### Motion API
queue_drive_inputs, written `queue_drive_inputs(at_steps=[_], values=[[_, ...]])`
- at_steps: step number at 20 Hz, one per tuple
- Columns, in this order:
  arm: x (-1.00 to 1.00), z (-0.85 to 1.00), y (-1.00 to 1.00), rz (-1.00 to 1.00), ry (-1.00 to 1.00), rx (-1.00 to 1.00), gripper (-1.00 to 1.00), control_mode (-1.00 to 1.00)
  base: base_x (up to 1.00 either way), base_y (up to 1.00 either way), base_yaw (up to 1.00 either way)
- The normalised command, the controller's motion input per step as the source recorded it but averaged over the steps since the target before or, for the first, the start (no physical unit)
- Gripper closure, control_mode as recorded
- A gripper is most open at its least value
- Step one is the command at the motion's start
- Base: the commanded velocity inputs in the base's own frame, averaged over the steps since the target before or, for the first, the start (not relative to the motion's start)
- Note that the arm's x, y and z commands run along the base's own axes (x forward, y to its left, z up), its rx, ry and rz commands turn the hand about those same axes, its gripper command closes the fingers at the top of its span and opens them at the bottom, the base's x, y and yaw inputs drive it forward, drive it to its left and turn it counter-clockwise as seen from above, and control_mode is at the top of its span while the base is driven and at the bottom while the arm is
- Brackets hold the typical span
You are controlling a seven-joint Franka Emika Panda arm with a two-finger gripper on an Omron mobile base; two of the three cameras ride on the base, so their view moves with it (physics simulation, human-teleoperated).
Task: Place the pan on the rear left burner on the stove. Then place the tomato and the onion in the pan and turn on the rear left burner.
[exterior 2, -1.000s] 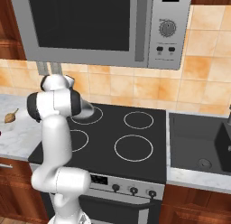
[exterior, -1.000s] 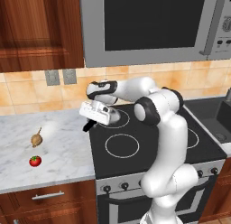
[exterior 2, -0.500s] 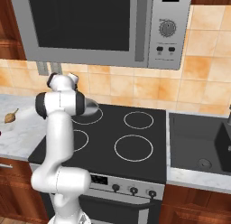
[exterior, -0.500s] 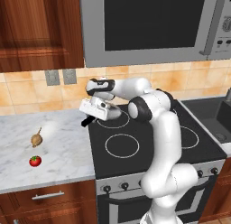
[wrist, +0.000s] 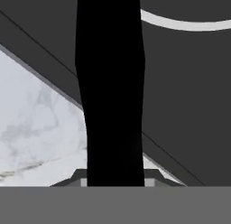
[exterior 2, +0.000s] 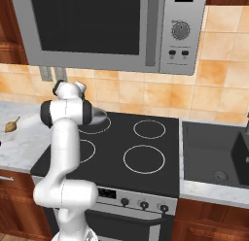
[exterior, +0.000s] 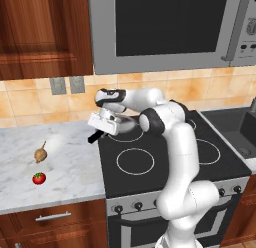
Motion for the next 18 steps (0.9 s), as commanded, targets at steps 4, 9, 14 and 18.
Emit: queue_drive_inputs(at_steps=[4,9,14,18], values=[[-0.01,-0.28,-0.24,-0.14,0.09,0.00,1.00,-1.00,0.00,0.00,0.00],[-0.15,-0.16,-0.22,-0.17,0.03,0.00,1.00,-1.00,0.00,0.00,0.00],[0.00,-0.16,-0.11,-0.13,0.01,0.00,1.00,-1.00,0.00,0.00,0.00],[0.00,-0.18,0.00,-0.09,0.02,0.00,1.00,-1.00,0.00,0.00,0.00]])
